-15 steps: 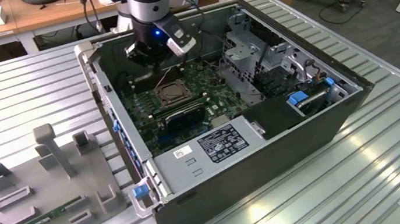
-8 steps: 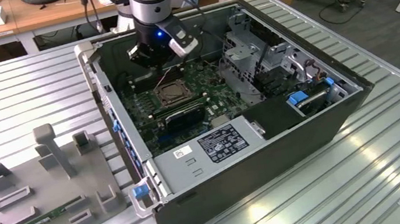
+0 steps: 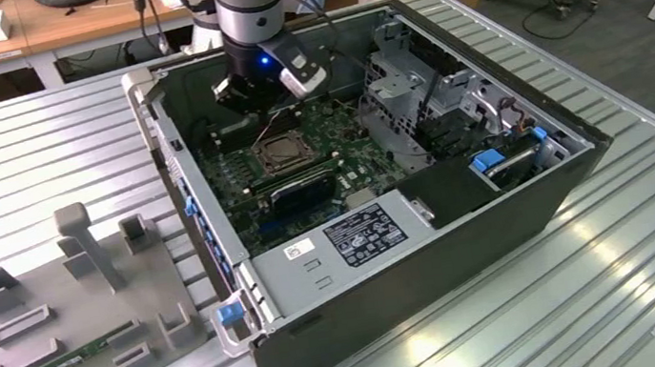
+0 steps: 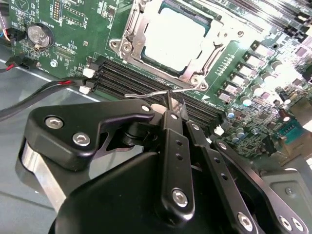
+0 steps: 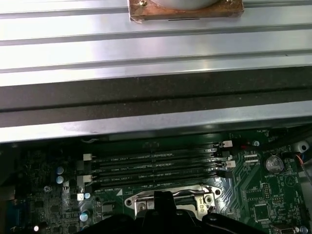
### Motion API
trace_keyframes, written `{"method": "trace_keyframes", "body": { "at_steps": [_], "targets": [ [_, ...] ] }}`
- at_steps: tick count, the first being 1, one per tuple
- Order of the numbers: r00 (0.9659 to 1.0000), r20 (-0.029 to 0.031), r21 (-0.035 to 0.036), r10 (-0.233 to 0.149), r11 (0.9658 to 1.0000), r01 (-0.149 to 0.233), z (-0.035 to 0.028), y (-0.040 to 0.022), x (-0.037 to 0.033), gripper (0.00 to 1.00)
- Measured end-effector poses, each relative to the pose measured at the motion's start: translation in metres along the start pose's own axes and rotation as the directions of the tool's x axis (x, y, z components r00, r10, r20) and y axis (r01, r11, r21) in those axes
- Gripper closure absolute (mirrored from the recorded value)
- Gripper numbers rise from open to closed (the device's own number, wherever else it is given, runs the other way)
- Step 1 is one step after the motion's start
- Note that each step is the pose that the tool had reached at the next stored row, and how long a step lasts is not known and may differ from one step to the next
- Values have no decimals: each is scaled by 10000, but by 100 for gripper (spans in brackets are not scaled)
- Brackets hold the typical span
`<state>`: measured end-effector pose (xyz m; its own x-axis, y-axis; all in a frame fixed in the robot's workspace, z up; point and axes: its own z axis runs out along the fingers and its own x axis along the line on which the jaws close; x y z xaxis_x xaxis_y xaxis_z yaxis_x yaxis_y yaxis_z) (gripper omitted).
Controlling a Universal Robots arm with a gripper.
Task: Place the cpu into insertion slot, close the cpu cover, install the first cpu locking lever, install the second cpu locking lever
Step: 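Install the first cpu locking lever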
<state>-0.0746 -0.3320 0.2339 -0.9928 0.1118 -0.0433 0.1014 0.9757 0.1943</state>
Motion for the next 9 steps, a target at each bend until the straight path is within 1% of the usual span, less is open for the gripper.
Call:
{"method": "trace_keyframes", "body": {
  "at_steps": [1, 2, 3, 9],
  "targets": [
    [10000, -2, -16, 2, 10000, -2, 1, 0, -1, 89],
    [10000, -24, -232, 14, 9997, -15, 6, 0, -7, 89],
    [10000, -29, -291, 18, 9996, -19, 6, 0, -9, 89],
    [10000, -31, -307, 17, 9995, -18, 12, 0, -15, 89]
  ]
}}
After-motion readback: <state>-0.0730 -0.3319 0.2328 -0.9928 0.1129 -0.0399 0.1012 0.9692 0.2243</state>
